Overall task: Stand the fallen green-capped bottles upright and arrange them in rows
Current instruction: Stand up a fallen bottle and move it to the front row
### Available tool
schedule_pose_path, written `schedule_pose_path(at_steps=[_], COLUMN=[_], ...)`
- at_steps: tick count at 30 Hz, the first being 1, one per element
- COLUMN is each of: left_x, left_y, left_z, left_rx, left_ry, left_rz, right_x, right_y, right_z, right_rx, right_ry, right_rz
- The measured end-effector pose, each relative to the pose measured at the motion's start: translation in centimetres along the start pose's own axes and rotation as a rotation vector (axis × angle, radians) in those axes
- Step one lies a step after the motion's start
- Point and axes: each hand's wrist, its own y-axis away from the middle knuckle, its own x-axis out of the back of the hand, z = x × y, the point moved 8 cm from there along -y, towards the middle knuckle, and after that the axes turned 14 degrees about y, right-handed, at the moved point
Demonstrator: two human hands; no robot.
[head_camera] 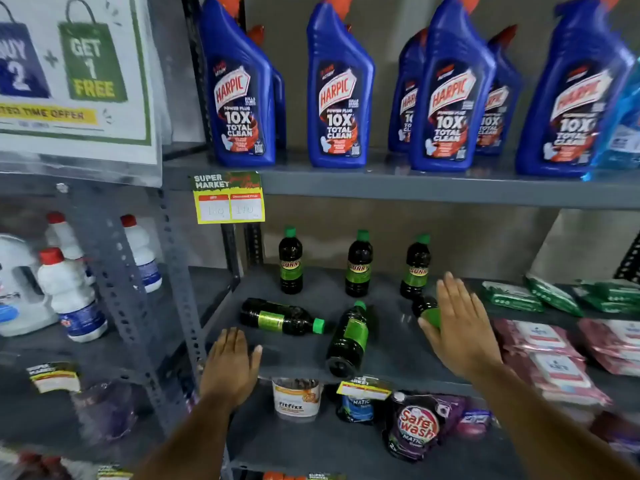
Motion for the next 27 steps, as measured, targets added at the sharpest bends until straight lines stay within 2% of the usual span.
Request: schedule_pose_path(at_steps=[2,5,7,11,16,22,27], left_x=[-0.8,-1.9,-2.3,-2.9,-3.6,-3.9,-3.6], left_y=[-1.7,-3.6,-4.6,-4.9,-5.2,-5.5,-5.2], left_z=[-0.8,-1.5,-1.9,-2.2,-2.8,-3.4,-3.1], left_rx=[0.009,0.017,0.013,-0.024,-0.052,-0.019,-0.026], left_ry=[0.009,0.002,-0.014,-0.069,-0.117,-0.134,-0.087], left_rz=[0.002,-0.021,-0.016,-0.049,-0.053,-0.073,-0.048], right_x=[-2.6,-5.6,-6.8,-7.3,-8.3,-8.8,-5.6], right_y=[0.2,1.8,2.4,3.3,3.9,3.5,-0.6], right_z=[0.7,0.5,-0.1,-0.7,1.2,2.5,4.2], right_rx=[-0.163,-0.314,-0.346,-0.336,-0.488,-0.309,-0.184], right_ry=[-0.160,-0.256,-0.255,-0.095,-0.149,-0.061,0.015], right_rz=[-0.101,-0.189,-0.236,-0.311,-0.418,-0.543,-0.637])
